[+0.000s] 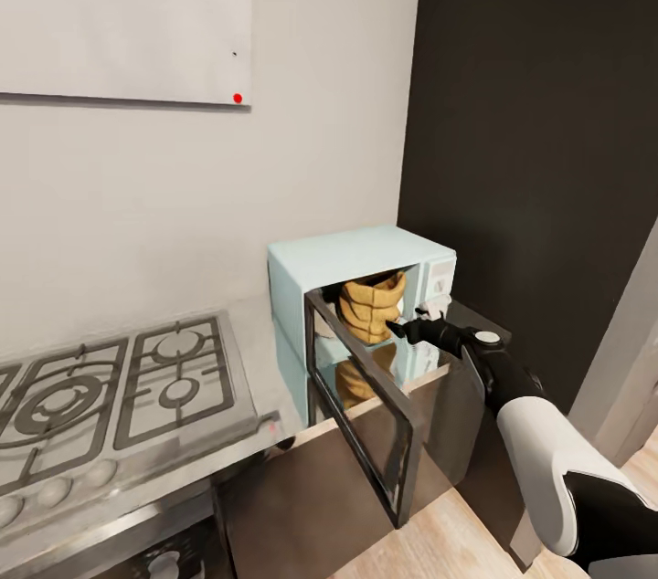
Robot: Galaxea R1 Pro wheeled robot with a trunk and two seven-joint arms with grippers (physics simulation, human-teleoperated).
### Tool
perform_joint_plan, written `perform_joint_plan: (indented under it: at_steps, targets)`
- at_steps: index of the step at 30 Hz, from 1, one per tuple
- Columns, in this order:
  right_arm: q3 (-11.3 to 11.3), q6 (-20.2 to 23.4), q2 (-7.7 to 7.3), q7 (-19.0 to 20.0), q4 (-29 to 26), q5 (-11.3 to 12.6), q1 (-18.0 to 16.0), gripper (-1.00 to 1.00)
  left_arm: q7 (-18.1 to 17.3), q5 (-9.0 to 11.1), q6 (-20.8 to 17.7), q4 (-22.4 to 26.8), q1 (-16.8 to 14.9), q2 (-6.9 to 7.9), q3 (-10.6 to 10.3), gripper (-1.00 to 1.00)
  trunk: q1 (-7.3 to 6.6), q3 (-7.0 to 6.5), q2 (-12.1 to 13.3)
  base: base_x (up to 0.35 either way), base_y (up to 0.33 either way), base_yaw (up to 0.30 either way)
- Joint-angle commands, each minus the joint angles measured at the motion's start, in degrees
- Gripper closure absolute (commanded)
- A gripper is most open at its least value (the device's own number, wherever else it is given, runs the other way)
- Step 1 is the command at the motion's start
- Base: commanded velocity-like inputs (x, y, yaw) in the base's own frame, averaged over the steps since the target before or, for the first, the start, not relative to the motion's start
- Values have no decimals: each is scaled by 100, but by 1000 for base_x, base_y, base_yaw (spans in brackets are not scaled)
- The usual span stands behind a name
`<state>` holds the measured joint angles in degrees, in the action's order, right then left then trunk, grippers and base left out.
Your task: In the kitchen, take the popcorn bag from the countertop, put it into the microwave, and heat it until the popcorn is cooked so the cooked popcorn ends up inside the bag.
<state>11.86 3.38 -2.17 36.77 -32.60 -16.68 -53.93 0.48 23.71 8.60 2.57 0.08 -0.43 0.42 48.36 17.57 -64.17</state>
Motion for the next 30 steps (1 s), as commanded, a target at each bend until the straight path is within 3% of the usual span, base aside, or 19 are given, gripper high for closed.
perform_joint_plan:
  at_steps: [1, 10, 15, 28, 30]
  targets:
    - [36, 33, 5, 59, -10, -28, -4, -100, 5, 20, 10, 7, 1, -1, 2, -100, 4, 6, -4, 263, 0, 0]
    - [29, 5, 17, 70, 232, -45, -4, -100, 5, 20, 10, 7, 1, -2, 2, -100, 4, 6, -4, 109, 0, 0]
    - [12, -106, 245, 113, 295, -83, -4, -100, 5, 23, 10, 7, 1, -1, 2, -100, 4, 6, -4, 1, 0, 0]
    - [1, -153, 275, 100, 311, -82, -4, -100, 5, 20, 10, 4, 1, -7, 2, -100, 4, 6, -4, 57, 0, 0]
    - [0, -153, 405, 106, 314, -83, -4, -100, 5, 20, 10, 6, 1, -5, 2, -100, 4, 6, -4, 0, 0, 0]
